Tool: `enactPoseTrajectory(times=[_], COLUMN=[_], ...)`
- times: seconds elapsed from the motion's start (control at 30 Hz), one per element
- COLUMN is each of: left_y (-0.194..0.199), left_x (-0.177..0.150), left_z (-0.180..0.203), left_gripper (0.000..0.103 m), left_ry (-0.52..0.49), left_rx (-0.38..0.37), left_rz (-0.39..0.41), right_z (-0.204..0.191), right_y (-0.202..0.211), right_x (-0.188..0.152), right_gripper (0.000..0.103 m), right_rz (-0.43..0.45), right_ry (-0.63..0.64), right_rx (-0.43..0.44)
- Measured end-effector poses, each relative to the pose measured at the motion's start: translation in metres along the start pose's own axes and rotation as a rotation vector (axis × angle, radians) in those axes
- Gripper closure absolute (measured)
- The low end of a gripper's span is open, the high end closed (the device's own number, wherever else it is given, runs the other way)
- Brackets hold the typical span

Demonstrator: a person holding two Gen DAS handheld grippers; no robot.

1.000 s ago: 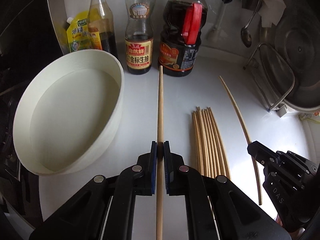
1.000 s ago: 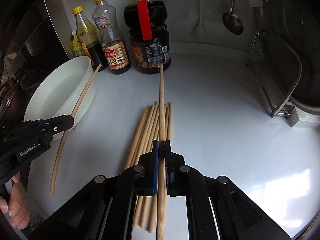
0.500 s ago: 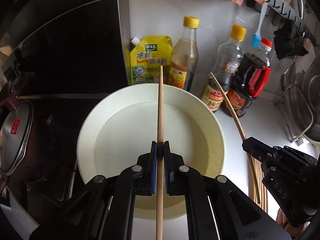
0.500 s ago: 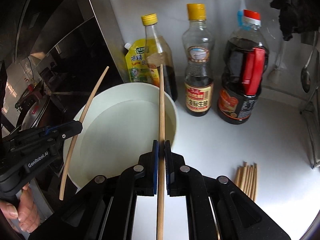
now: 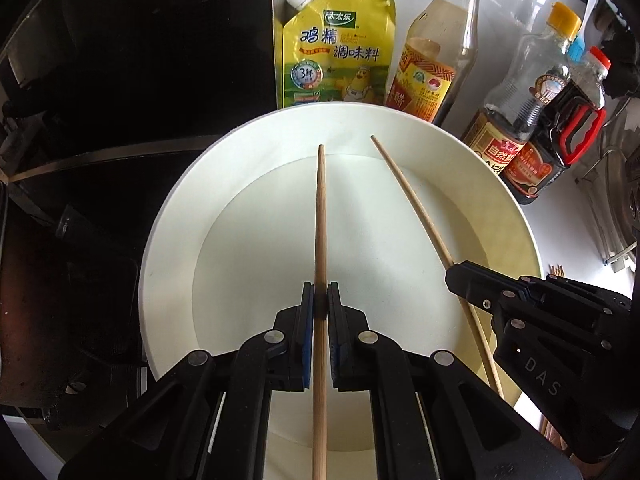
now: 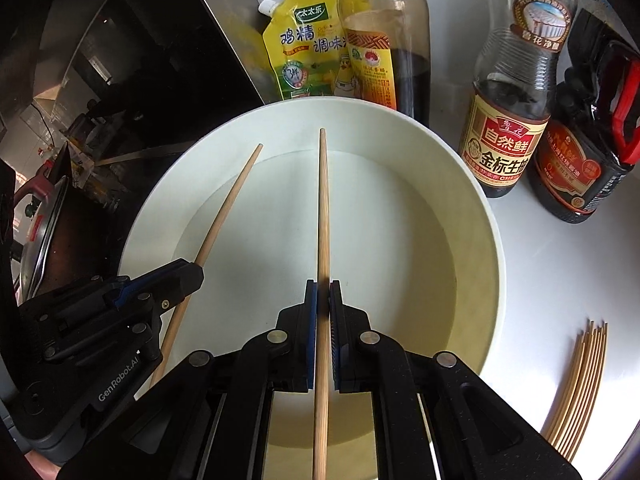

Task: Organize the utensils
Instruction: 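Carry both held chopsticks over the white water basin and lower them, then open the left gripper while the right gripper releases its chopstick into the basin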

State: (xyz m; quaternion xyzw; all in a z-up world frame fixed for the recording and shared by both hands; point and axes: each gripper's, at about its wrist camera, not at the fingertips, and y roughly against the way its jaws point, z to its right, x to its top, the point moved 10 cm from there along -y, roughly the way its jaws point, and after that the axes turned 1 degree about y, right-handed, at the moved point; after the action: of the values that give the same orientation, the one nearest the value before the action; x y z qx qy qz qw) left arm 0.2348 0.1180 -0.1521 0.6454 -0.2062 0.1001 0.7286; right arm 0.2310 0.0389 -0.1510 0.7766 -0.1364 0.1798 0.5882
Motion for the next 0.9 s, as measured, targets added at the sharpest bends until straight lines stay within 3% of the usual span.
enactPoseTrajectory(times=[0.27,0.5,0.6,0.7,0.77,0.9], left_y=[-0.022,-0.029,-0.026,-0.018,-0.012,-0.002], left_x=[0.0,0.001,0.001,0.003,0.006,0.006], left_z=[-0.007,-0.015,-0.02,-0.024,-0.027,-0.029], left_gripper=[0.096,0.095,0.08,0.051,0.044,0.043], left_ry=[0.014,0.042,0.057,0.075,0.09,0.099], left_rx=[-0.007,-0.007,0.001,0.014,0.021,0.029], left_rz=[-0.034,-0.048,-0.04,-0.026,-0.008,0.01], right_z=[0.004,0.007,0.009,0.012,0.012,0.009], right_y=[-0.021,-0.02,-0.018,-0.012,-0.007,0.002], right_x=[-0.002,-0.002,-0.001,0.0,0.0,-0.003], right_gripper=[0.097,0.097,0.097,0.083,0.081,0.081], right_rz=[-0.055,-0.052,-0.045,-0.034,-0.02,0.0], right_ry=[-0.013,-0.009,-0.013,-0.024,-0.02,-0.015], right_rx=[-0.019,-0.032,-0.039,-0.041,-0.051,-0.042])
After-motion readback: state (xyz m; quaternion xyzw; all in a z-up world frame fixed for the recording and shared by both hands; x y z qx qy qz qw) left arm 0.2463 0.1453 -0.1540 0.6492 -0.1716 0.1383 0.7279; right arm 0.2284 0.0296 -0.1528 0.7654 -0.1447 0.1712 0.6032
